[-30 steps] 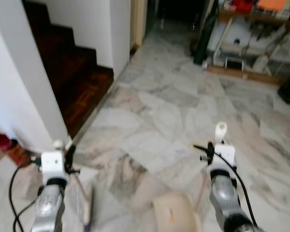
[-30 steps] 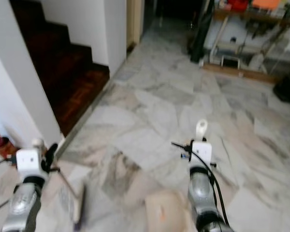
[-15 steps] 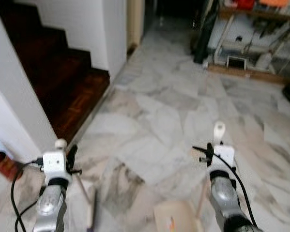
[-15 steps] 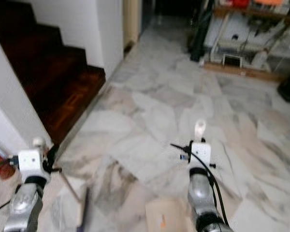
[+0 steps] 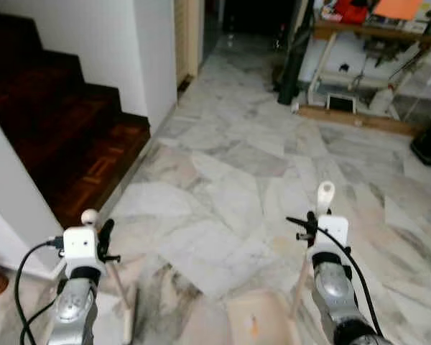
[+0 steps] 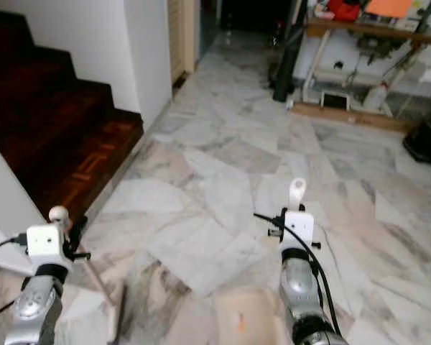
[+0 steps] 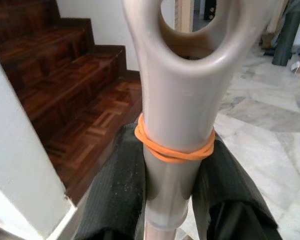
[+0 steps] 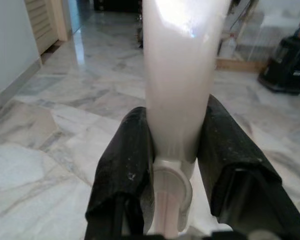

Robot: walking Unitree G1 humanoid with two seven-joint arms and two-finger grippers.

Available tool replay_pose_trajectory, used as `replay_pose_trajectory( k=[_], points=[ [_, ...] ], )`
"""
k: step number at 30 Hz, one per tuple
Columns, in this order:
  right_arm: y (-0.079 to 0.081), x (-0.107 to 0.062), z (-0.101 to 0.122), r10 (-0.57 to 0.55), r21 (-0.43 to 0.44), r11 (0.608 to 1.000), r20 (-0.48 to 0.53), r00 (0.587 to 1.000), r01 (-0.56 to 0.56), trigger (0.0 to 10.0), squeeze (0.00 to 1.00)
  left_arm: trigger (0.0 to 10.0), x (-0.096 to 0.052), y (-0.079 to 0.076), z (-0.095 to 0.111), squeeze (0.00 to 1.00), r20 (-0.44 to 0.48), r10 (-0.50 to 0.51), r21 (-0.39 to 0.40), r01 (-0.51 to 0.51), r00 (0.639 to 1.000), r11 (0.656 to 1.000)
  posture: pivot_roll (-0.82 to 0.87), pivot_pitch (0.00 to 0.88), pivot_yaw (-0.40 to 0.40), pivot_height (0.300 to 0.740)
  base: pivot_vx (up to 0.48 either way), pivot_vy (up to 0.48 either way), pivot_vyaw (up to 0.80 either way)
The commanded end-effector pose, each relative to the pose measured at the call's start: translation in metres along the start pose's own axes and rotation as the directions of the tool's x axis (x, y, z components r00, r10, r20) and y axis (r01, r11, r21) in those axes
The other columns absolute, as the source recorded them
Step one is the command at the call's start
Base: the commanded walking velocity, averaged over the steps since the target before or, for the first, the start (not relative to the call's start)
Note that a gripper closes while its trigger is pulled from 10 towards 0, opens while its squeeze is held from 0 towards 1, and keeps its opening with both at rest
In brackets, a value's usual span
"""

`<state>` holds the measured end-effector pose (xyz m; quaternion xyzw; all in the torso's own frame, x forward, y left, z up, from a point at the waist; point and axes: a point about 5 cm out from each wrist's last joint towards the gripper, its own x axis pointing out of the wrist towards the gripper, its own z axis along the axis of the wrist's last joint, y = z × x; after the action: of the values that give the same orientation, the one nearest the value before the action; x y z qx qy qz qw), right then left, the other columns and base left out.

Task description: Sweep floor

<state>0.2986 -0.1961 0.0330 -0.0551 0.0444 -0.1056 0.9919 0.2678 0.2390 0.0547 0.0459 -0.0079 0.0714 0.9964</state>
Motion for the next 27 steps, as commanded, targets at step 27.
replay_pose_trajectory(
  k=[27],
  points=[
    [-0.0046,0.001,0.0011,-0.018,0.006,1.0,0.004,1.0,0.018,10.0,0.0,10.0,0.0055,-0.0063,0.0081,0.0,0.041,-0.023,0.002,0.023,0.999,1.0,0.01,0.0,-0.023,0.74,0.366,0.0,0.0]
  ],
)
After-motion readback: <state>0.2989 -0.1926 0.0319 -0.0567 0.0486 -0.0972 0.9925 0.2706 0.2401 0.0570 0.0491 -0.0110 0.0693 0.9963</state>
